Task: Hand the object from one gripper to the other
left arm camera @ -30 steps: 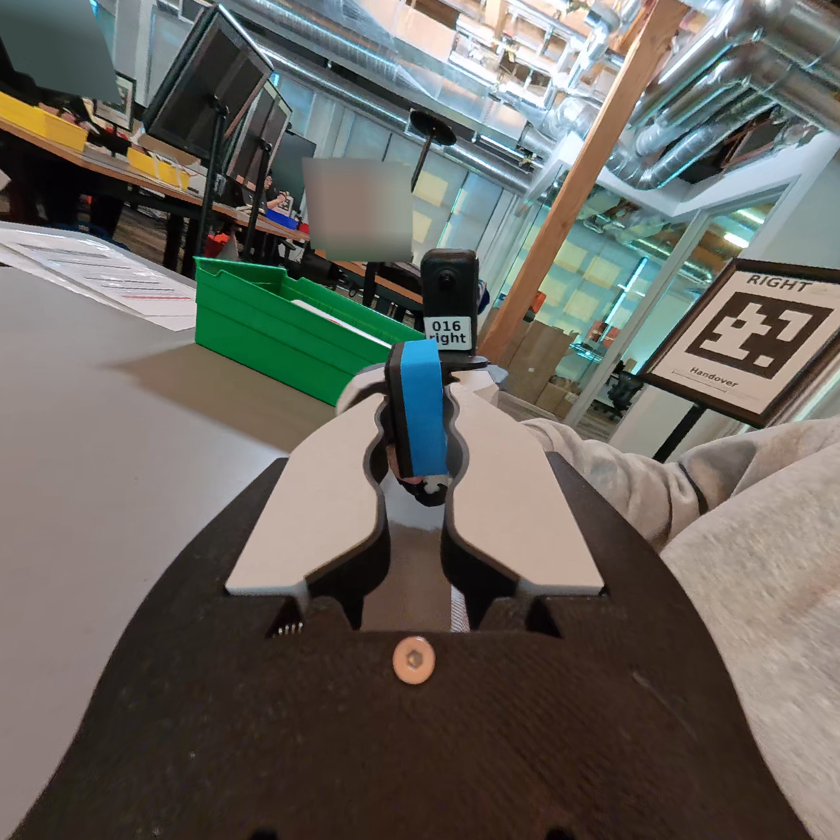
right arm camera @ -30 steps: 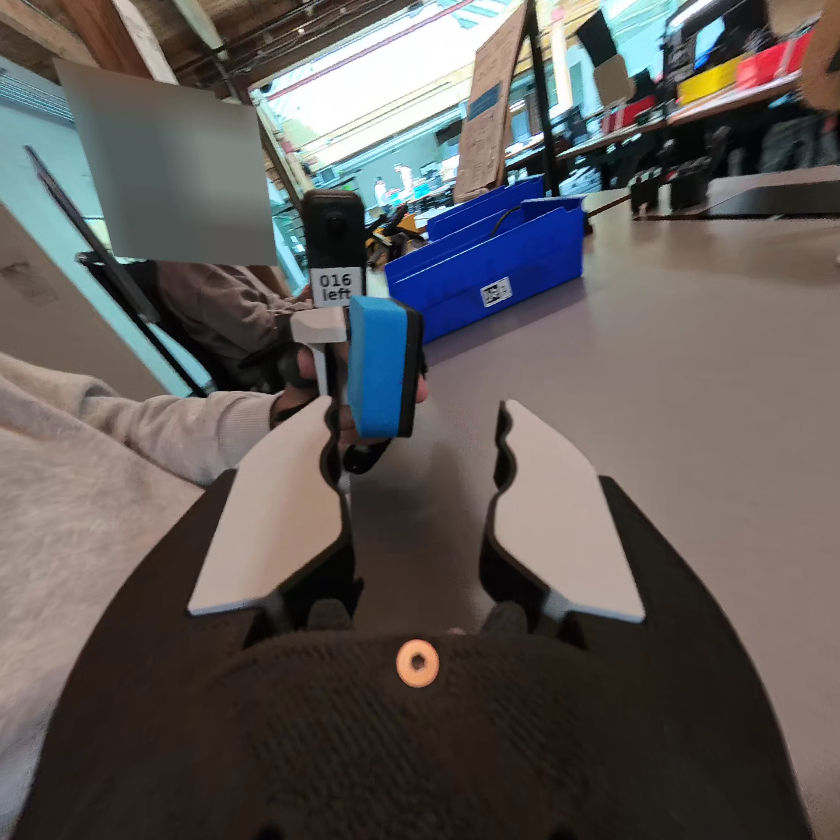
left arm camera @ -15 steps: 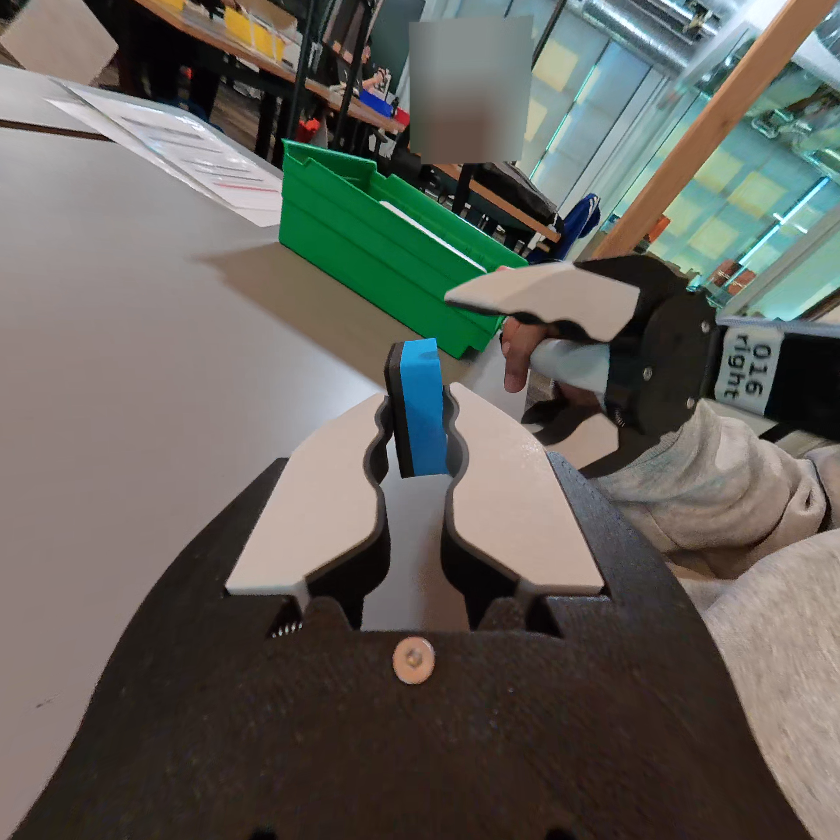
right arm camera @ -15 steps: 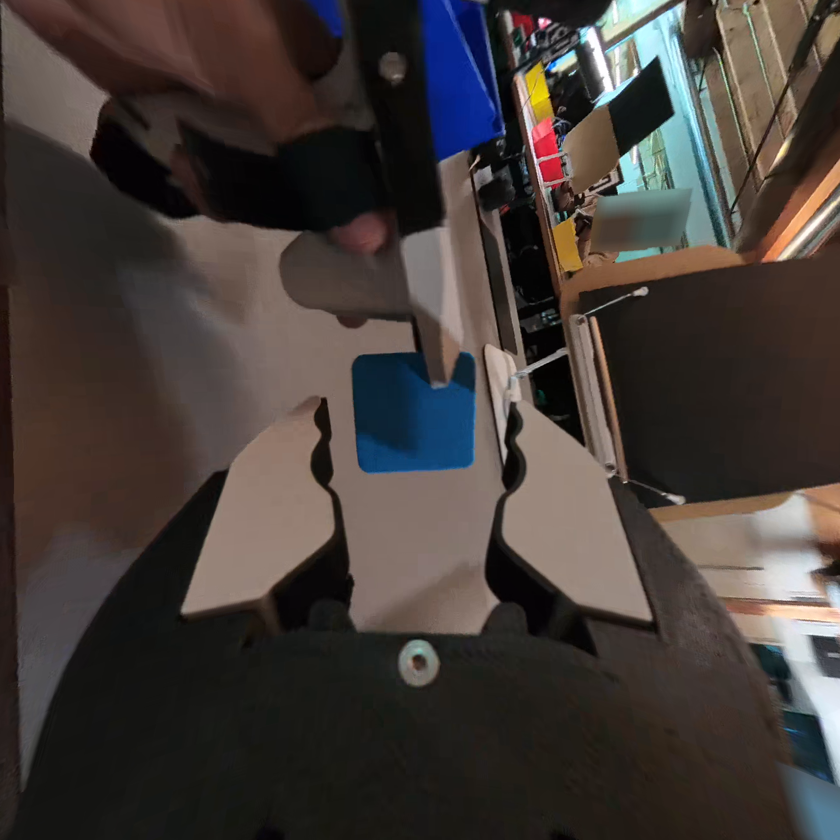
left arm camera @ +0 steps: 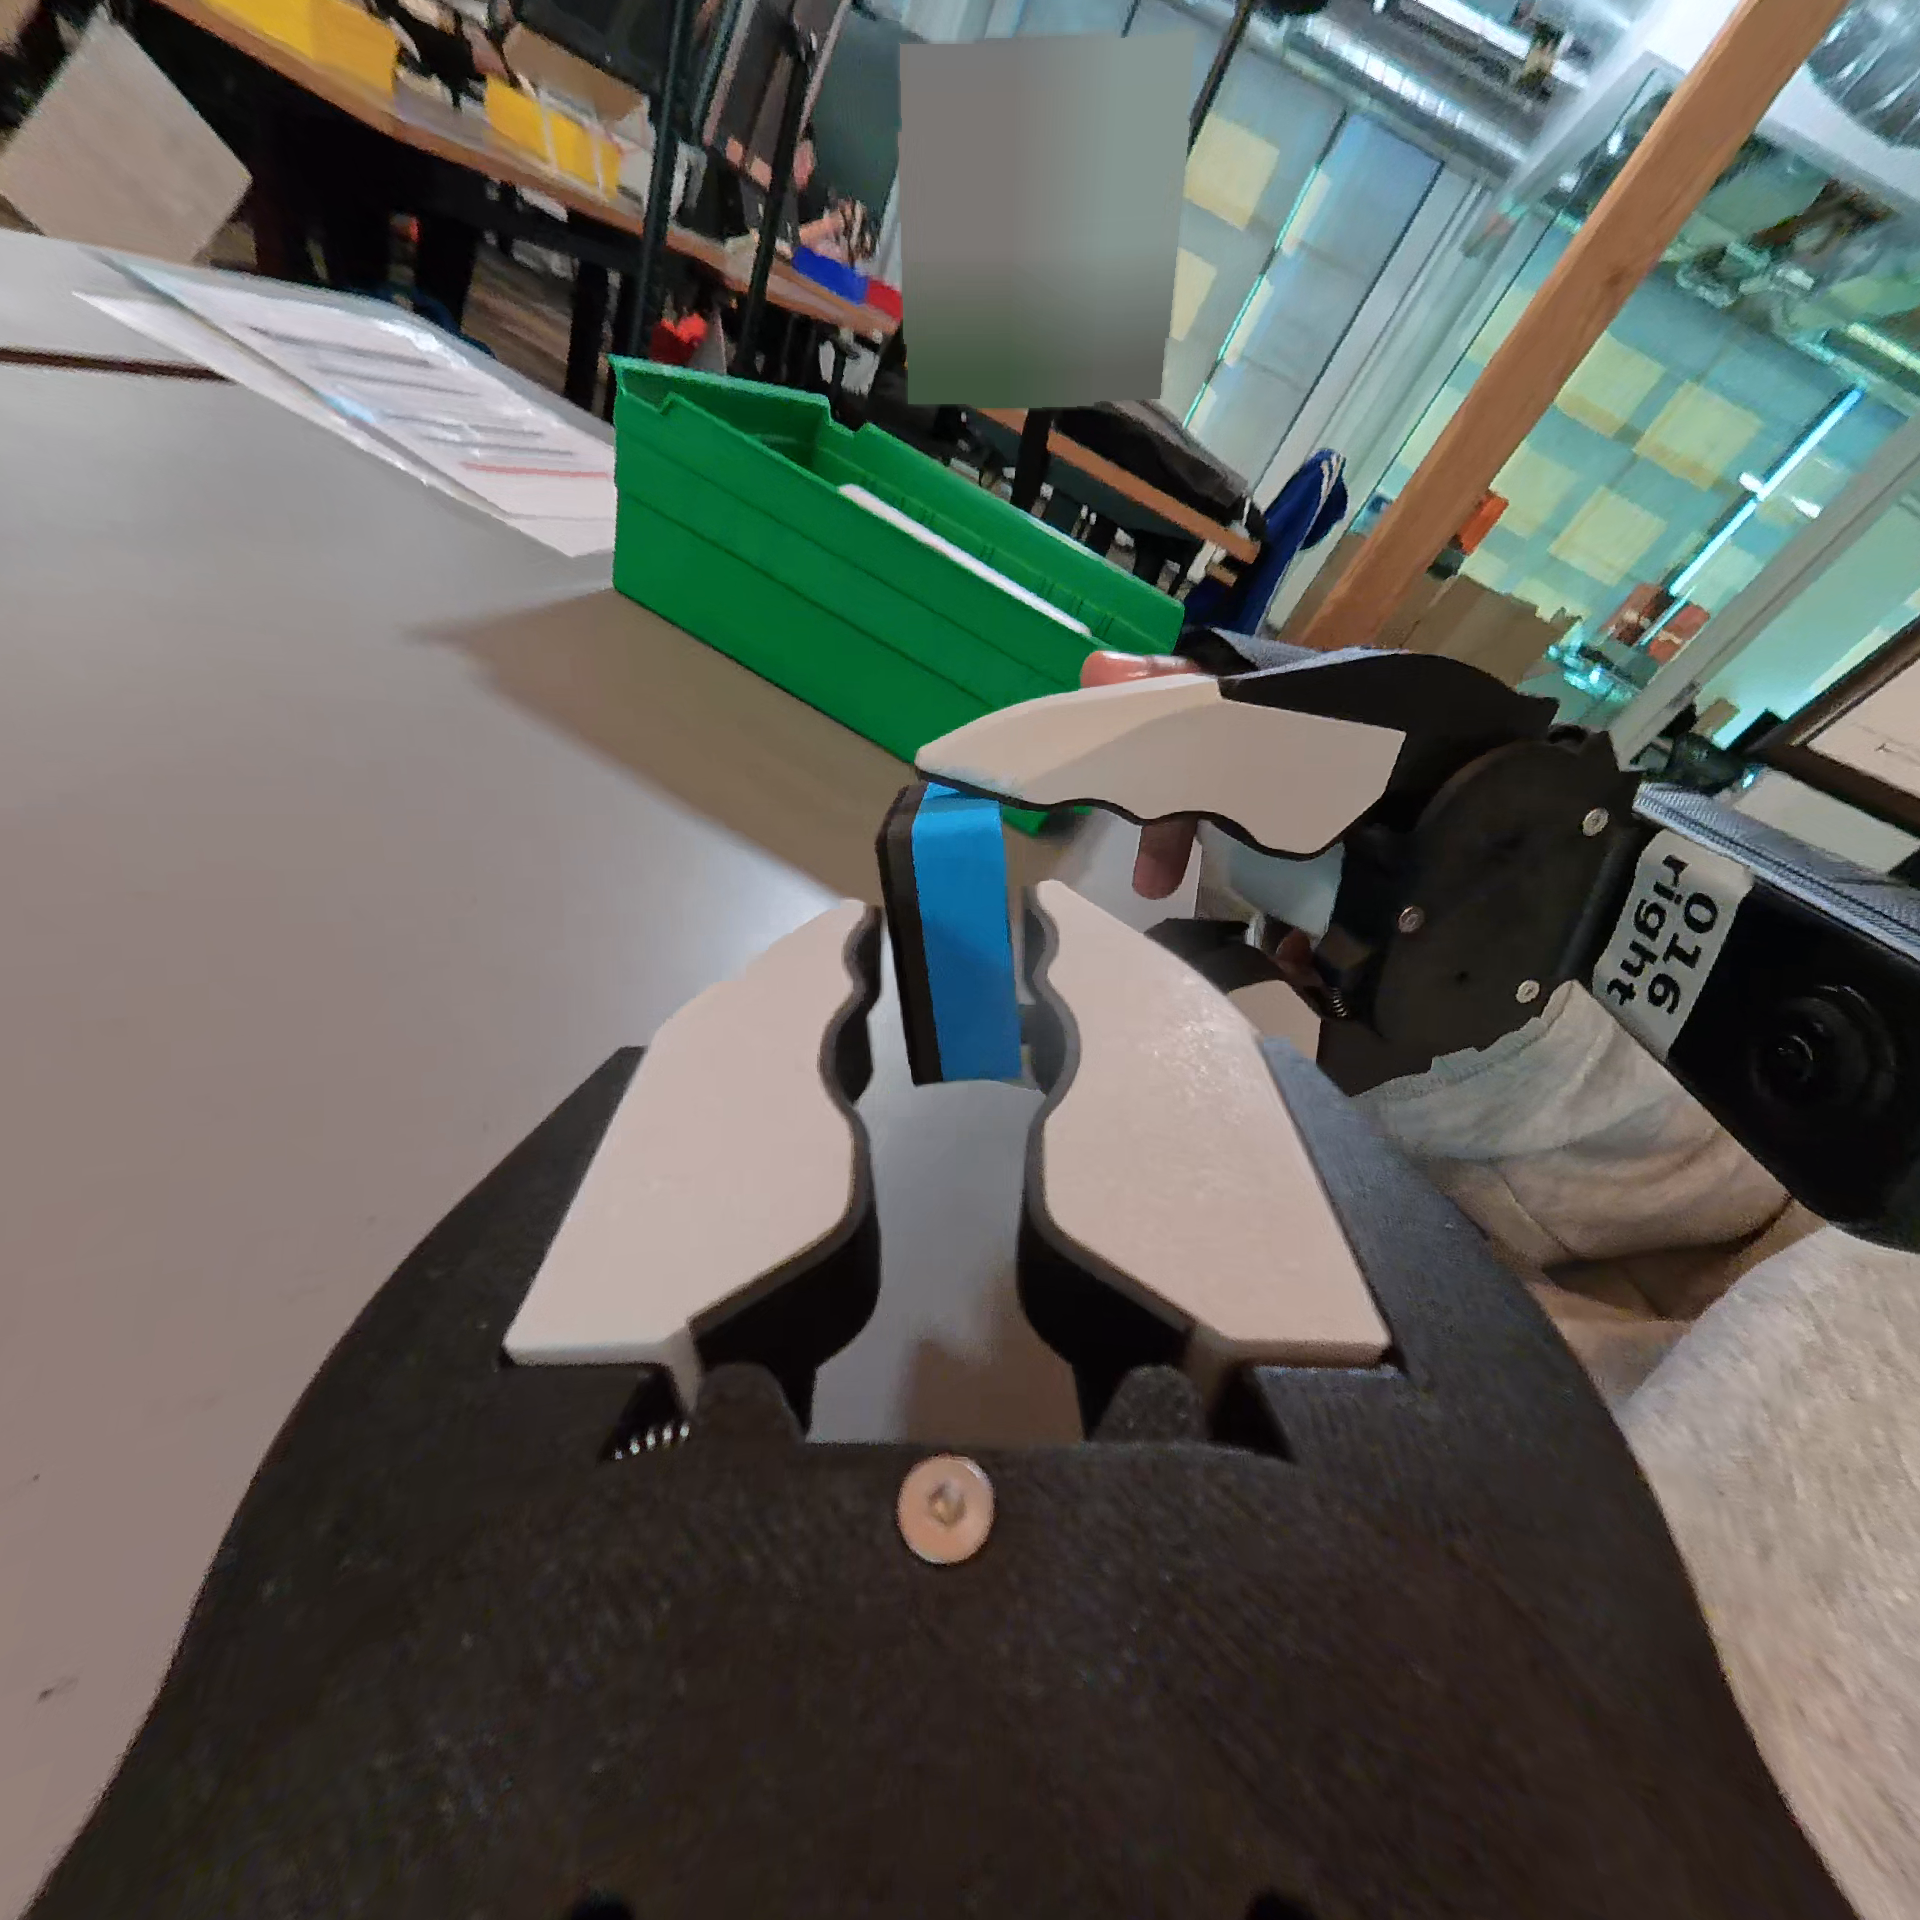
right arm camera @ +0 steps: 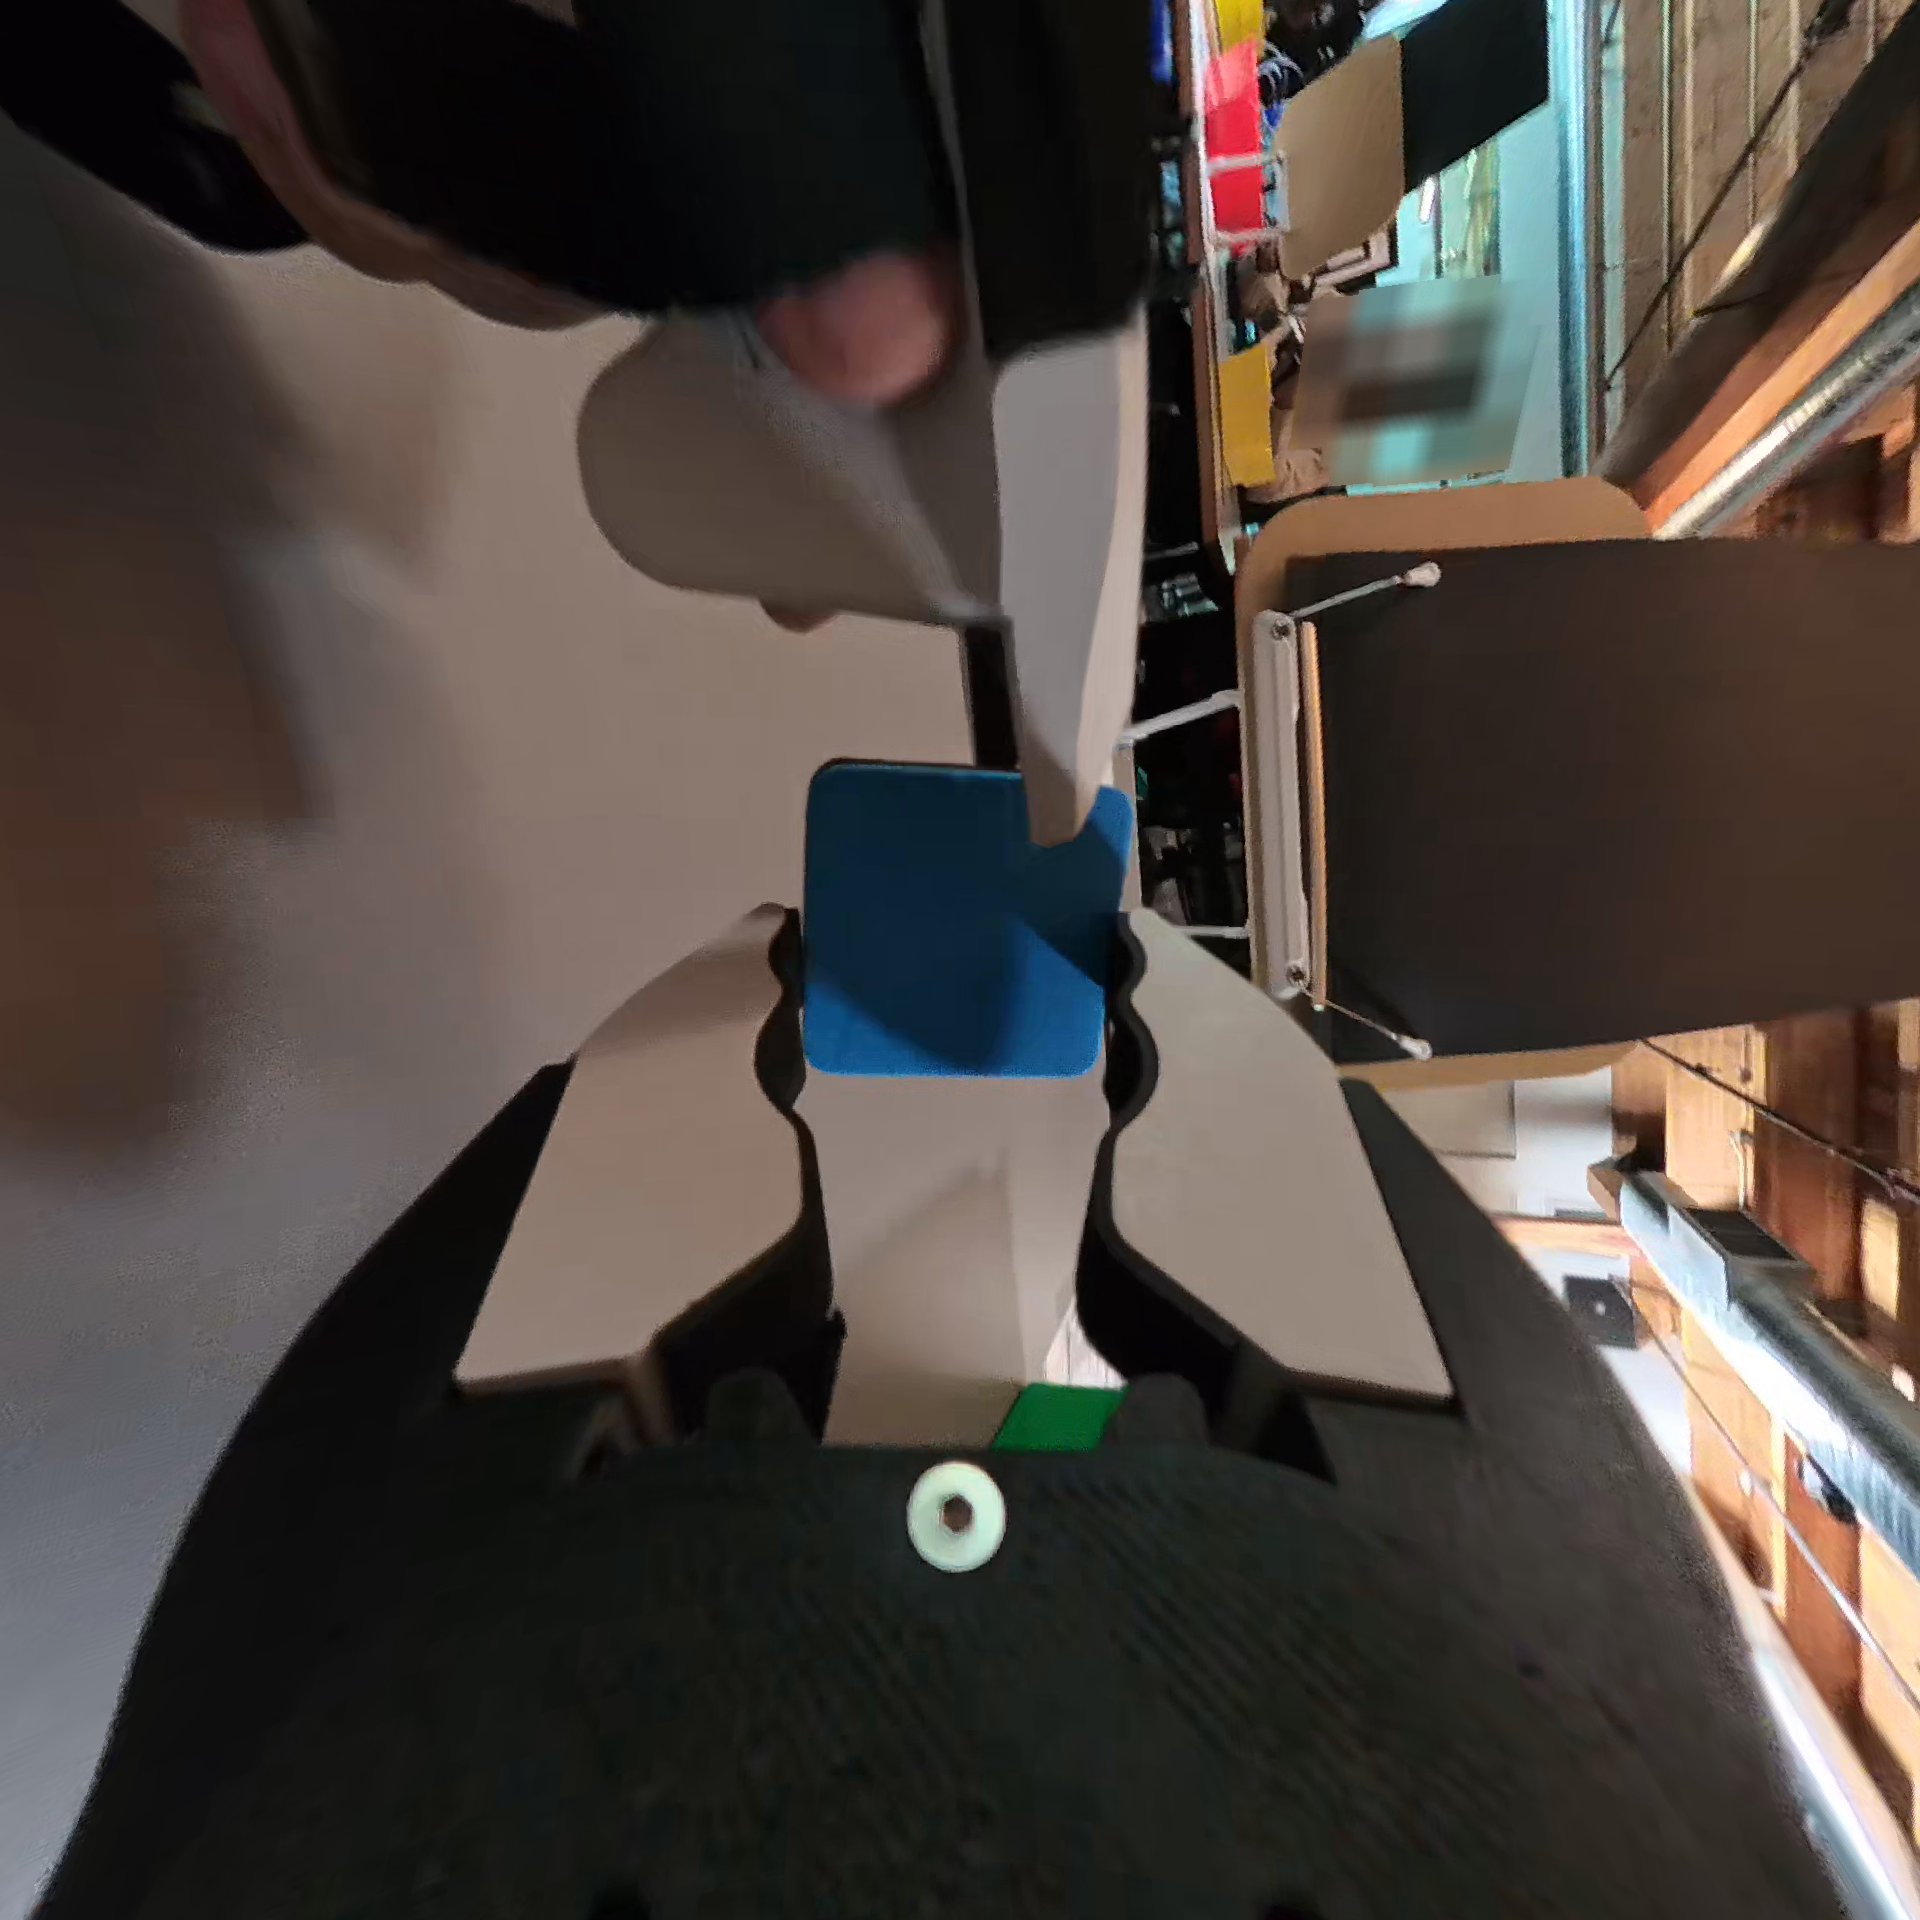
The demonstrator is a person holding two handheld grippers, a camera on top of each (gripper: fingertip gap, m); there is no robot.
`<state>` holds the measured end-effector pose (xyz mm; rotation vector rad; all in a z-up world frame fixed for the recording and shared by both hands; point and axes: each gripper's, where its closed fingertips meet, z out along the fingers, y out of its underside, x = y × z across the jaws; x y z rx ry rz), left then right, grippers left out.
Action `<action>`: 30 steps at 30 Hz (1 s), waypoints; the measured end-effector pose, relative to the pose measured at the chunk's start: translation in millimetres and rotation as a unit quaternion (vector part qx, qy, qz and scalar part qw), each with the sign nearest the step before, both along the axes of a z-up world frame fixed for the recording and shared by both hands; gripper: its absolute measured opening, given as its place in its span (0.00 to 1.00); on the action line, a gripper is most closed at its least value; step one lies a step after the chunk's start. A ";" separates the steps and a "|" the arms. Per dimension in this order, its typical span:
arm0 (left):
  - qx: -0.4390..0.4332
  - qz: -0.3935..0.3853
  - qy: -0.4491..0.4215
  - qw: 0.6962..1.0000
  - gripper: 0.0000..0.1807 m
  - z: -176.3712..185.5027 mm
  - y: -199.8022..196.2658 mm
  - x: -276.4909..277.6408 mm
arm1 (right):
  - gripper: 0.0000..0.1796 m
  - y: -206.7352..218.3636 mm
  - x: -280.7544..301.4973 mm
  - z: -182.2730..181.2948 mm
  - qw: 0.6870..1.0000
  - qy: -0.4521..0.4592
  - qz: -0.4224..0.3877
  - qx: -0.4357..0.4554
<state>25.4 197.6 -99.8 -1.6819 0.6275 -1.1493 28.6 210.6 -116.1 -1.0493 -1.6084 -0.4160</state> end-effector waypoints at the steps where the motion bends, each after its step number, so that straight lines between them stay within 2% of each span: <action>1: 0.005 0.007 -0.014 1.000 0.22 3.8 1.5 -1.8 | 0.32 2.4 2.6 2.9 1.000 0.009 -0.008 0.000; 3: 0.000 0.009 -0.048 0.999 0.29 10.7 3.6 -5.7 | 0.32 3.7 5.4 10.7 0.999 0.049 -0.004 -0.012; 5: -0.019 -0.011 -0.087 0.996 0.29 15.5 1.8 -7.7 | 0.32 -0.7 4.3 20.7 0.993 0.109 0.024 -0.043; 7: -0.055 -0.062 -0.150 0.985 0.28 23.6 -5.5 -5.8 | 0.32 -12.8 -0.9 31.5 0.979 0.168 0.091 -0.070; 8: -0.084 -0.094 -0.191 0.973 0.33 28.6 -9.8 -4.3 | 0.32 -18.8 -2.5 36.4 0.970 0.192 0.124 -0.078; 10: -0.154 -0.149 -0.270 0.939 0.50 37.0 -15.0 -2.4 | 0.32 -23.4 -1.8 42.0 0.957 0.226 0.156 -0.100; 11: -0.177 -0.162 -0.292 0.926 0.56 37.9 -15.4 -1.9 | 0.32 -24.7 -1.0 45.0 0.950 0.240 0.165 -0.111; 13: -0.192 -0.173 -0.292 0.921 0.56 34.7 -17.4 1.5 | 0.32 -28.5 0.0 51.5 0.937 0.265 0.185 -0.130; 17: -0.181 -0.198 -0.238 0.933 0.53 29.1 -29.1 11.8 | 0.32 -38.6 -4.3 48.8 0.927 0.263 0.214 -0.162; 20: -0.182 -0.217 -0.236 0.929 0.45 29.3 -35.1 14.3 | 0.32 -43.4 -10.5 42.7 0.932 0.240 0.219 -0.159; 22: -0.174 -0.234 -0.234 0.928 0.34 30.0 -39.6 14.7 | 0.32 -45.2 -13.0 42.4 0.933 0.237 0.218 -0.159; 24: -0.157 -0.228 -0.227 0.934 0.31 32.2 -39.4 14.1 | 0.33 -42.1 -12.3 43.8 0.936 0.242 0.205 -0.156; 27: -0.125 -0.191 -0.207 0.951 0.31 32.2 -32.3 10.4 | 0.66 -26.3 -7.9 52.9 0.925 0.299 0.151 -0.178; 28: -0.112 -0.171 -0.201 0.958 0.31 31.8 -27.8 7.8 | 0.69 -21.5 -6.0 53.9 0.913 0.323 0.137 -0.207; 30: -0.080 -0.116 -0.185 0.973 0.31 30.7 -15.6 0.8 | 0.71 -15.0 -1.3 54.2 0.874 0.374 0.125 -0.285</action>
